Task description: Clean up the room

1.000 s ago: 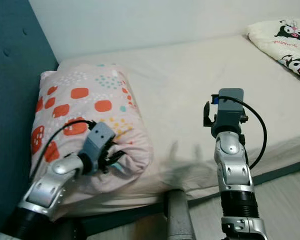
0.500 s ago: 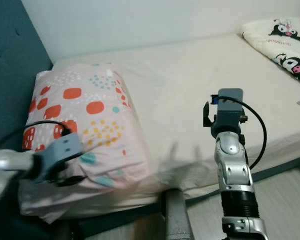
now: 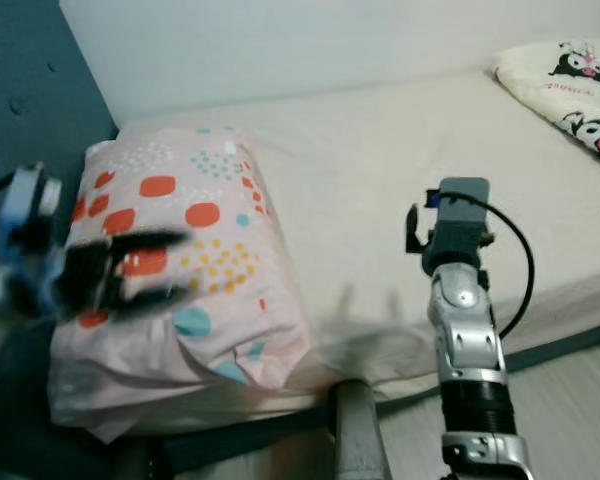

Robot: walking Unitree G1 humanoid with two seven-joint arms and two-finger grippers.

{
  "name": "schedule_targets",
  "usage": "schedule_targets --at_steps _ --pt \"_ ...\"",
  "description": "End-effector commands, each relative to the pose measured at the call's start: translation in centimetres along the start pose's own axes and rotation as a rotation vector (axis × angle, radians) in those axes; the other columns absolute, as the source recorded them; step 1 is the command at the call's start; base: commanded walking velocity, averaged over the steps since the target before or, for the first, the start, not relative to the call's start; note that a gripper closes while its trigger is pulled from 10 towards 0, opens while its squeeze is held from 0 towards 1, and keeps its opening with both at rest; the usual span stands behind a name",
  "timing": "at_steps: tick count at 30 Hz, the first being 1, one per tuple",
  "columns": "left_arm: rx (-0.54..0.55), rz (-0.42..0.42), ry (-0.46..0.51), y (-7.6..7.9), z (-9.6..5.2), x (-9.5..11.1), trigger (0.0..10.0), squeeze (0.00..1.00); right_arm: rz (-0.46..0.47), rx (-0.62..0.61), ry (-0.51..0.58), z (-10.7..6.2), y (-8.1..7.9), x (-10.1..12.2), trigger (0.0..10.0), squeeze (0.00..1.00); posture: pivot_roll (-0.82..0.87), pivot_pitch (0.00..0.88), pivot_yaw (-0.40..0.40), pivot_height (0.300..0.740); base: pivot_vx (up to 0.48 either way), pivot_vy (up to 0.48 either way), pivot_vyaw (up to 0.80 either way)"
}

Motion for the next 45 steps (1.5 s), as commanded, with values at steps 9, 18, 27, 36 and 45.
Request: schedule_targets --at_steps 9,18,27,36,45 --pt "0.455 -0.273 -0.149 0.4 -1.1 -12.5 10.0 0.00 0.106 0.159 -0.112 -1.4 -3.5 -4.5 10.0 0.00 -0.13 0.085 -0.015 0.556 0.000 0.000 0.00" --pt "0.550 -0.140 -0.159 -2.6 -2.2 -11.6 10.0 0.00 0.117 0.202 -0.154 -1.5 -4.5 -6.4 10.0 0.00 -0.11 0.057 -0.002 0.596 0.000 0.000 0.00" --pt "0.412 -0.118 -0.107 -2.4 -2.2 -9.8 10.0 0.00 0.093 0.209 -0.300 -3.2 -4.5 -11.5 10.0 0.00 -0.09 0.041 -0.005 0.636 0.000 0.000 0.00" --pt "0.302 -0.058 -0.267 -1.9 -4.4 -12.9 10.0 0.00 0.033 0.215 -0.436 -5.0 -3.9 -15.4 10.0 0.00 -0.08 0.040 -0.016 0.671 0.000 0.000 0.00" --pt "0.618 -0.216 -0.599 -3.0 -15.3 -21.6 10.0 0.00 0.037 0.150 -0.746 -11.3 -2.1 -22.5 10.0 0.00 -0.08 0.043 -0.009 0.721 0.000 0.000 0.00"
Point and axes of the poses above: a point about 5 cm out from each wrist's last joint towards the gripper, its own z axis pointing out of the wrist towards the gripper, its own x axis along the axis of the wrist's last joint, y = z × x, the point moved 2 cm from there along z, pointing out of the wrist towards the gripper, and after that the axes turned 5 degrees about -z, right-handed, at the moved point
